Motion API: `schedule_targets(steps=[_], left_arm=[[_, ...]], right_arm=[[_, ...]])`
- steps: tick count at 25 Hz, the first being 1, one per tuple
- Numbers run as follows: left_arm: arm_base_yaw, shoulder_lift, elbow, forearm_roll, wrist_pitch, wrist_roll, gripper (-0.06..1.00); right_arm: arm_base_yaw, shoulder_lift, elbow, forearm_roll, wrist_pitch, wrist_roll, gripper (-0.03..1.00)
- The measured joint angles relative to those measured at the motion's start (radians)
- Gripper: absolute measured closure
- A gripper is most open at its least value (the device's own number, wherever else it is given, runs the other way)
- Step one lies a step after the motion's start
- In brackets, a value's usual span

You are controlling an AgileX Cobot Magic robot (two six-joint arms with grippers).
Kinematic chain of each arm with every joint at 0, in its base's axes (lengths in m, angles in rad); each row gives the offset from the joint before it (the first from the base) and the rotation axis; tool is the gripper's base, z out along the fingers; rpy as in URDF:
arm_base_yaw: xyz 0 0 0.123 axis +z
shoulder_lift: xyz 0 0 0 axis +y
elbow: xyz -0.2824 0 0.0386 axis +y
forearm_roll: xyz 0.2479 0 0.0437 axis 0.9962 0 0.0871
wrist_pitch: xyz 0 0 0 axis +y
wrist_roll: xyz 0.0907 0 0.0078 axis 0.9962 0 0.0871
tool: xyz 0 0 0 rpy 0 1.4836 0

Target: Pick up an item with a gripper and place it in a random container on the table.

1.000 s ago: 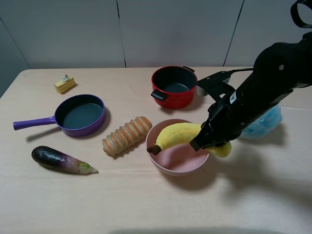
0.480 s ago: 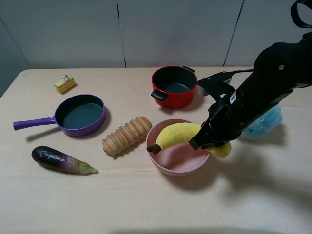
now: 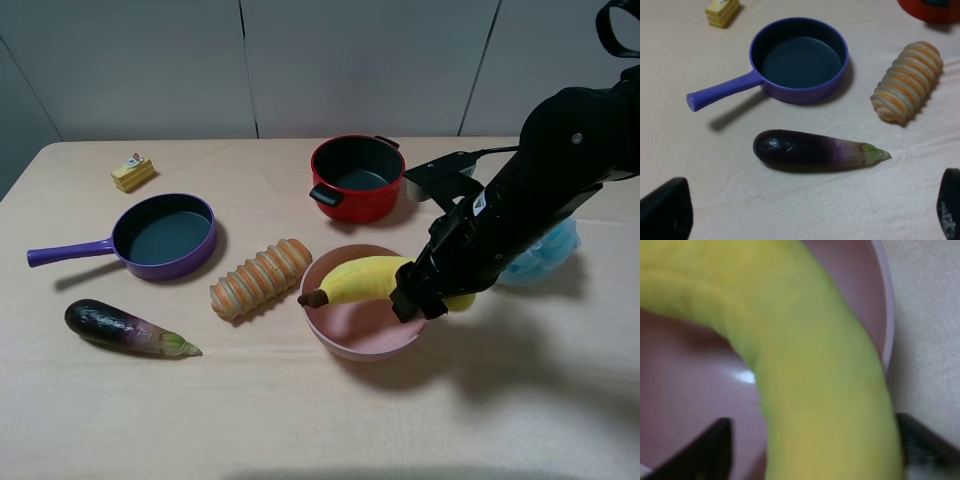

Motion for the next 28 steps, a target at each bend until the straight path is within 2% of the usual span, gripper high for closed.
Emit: schedule_targets(steps=[2,5,17,23,28], left_arm=[[0.0,0.0,0.0,0.0,0.0,0.0,-0.05],[0.0,0.0,0.0,0.0,0.0,0.0,-0.05],[0.0,0.0,0.0,0.0,0.0,0.0,-0.05],[0.0,0.0,0.0,0.0,0.0,0.0,-0.05],[0.0,0.0,0.0,0.0,0.0,0.0,-0.05]], right_arm=[[0.0,0.0,0.0,0.001,0.0,0.0,0.32],[0.0,0.0,0.0,0.003,0.0,0.0,0.28],[0.0,-0.009,0.0,0.003,0.032,-0.019,0.27],[0.0,-0.101,0.0,-0.01,0.041,-0.046,0.27],[0.0,-0.203,0.0,-0.026,0.084,-0.046,0.27]])
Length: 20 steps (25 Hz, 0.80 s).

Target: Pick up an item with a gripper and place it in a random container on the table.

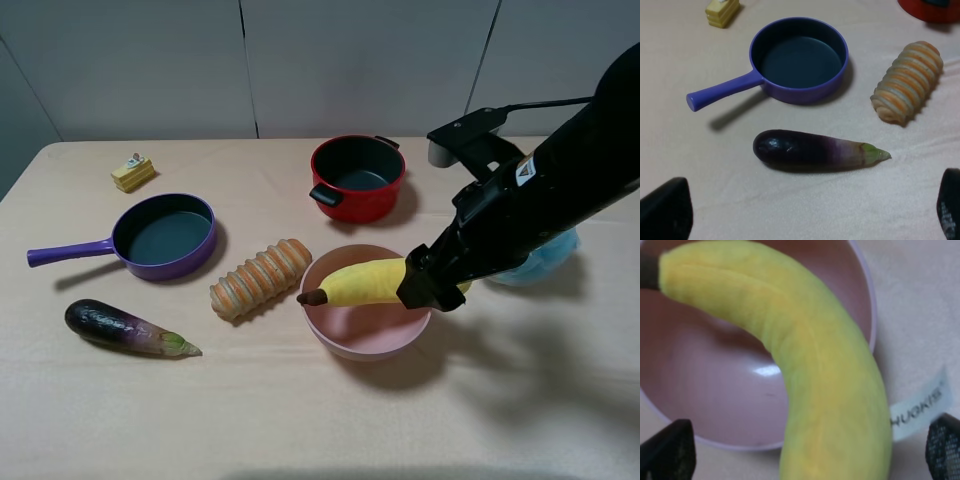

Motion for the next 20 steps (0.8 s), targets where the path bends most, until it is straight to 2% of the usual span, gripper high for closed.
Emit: schedule_targets(steps=[15,20], left_arm=[[0.0,0.0,0.0,0.0,0.0,0.0,-0.05],[0.0,0.0,0.0,0.0,0.0,0.0,-0.05]], right_arm=[[0.0,-0.377,0.003,-0.067,0.151,-0.001,0.27],[0.0,-0.484,0.007,-0.086,0.166,0.017,0.27]])
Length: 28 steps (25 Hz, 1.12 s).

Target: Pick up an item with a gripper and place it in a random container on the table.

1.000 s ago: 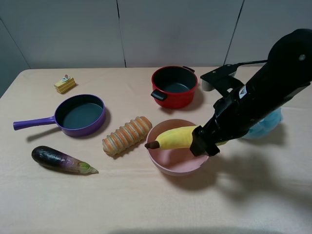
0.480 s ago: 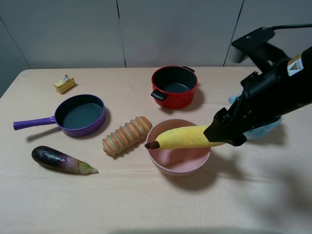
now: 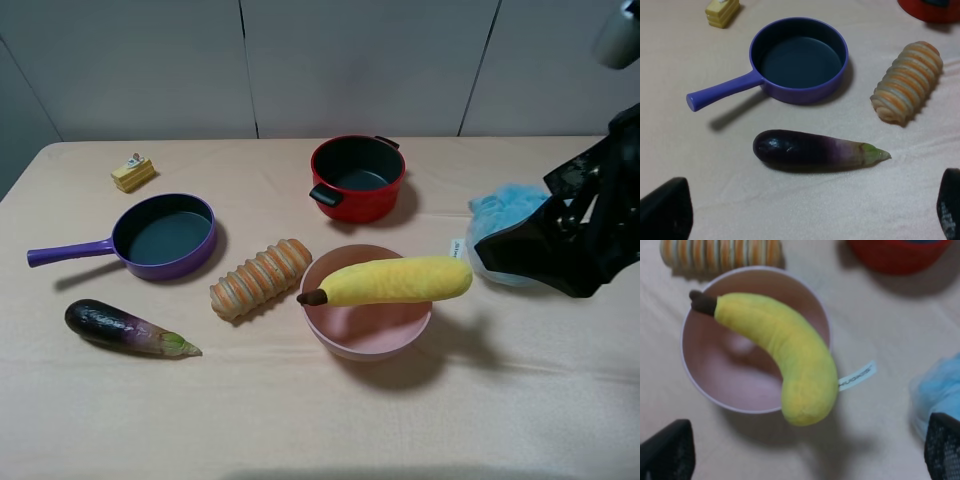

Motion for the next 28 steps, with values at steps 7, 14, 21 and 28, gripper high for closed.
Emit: schedule_targets(steps=[7,14,21,28], left_arm=[[0.0,0.0,0.0,0.0,0.0,0.0,-0.05],[0.0,0.0,0.0,0.0,0.0,0.0,-0.05],[0.0,0.0,0.0,0.0,0.0,0.0,-0.05],[0.0,0.0,0.0,0.0,0.0,0.0,-0.05]], right_arm=[[0.0,-0.133,0.0,-0.07,0.06,0.062,0.27],[0.0,-0.27,0.0,-0.136,0.106,0.124,0.27],[-0.018,-0.396,0.001,-0.178,0.138,0.175,0.27],[-0.123,-0.514,0.003,-0.178,0.164,0.182,0.27]])
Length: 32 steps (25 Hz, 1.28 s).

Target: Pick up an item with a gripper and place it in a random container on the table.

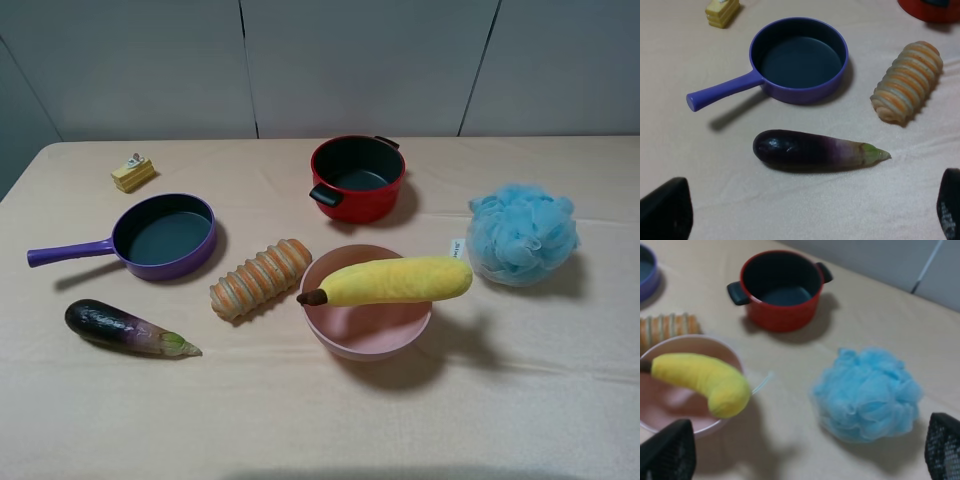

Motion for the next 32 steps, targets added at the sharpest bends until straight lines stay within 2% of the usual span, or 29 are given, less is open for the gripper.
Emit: schedule_targets(steps=[7,13,20,32], left_arm=[[0.0,0.0,0.0,0.0,0.0,0.0,-0.05],[0.0,0.0,0.0,0.0,0.0,0.0,-0.05],[0.0,0.0,0.0,0.0,0.0,0.0,-0.05],[0.0,0.0,0.0,0.0,0.0,0.0,-0.05]], right_arm=[[-0.072,-0.112,0.019,0.012,0.04,0.001,0.27],[-0.107,-0.246,0.138,0.048,0.01,0.001,0.27],[-0.149,-0.373,0.23,0.074,0.024,0.002,0.27],[-0.172,-0.395,0.247,0.078,0.047,0.005,0.27]])
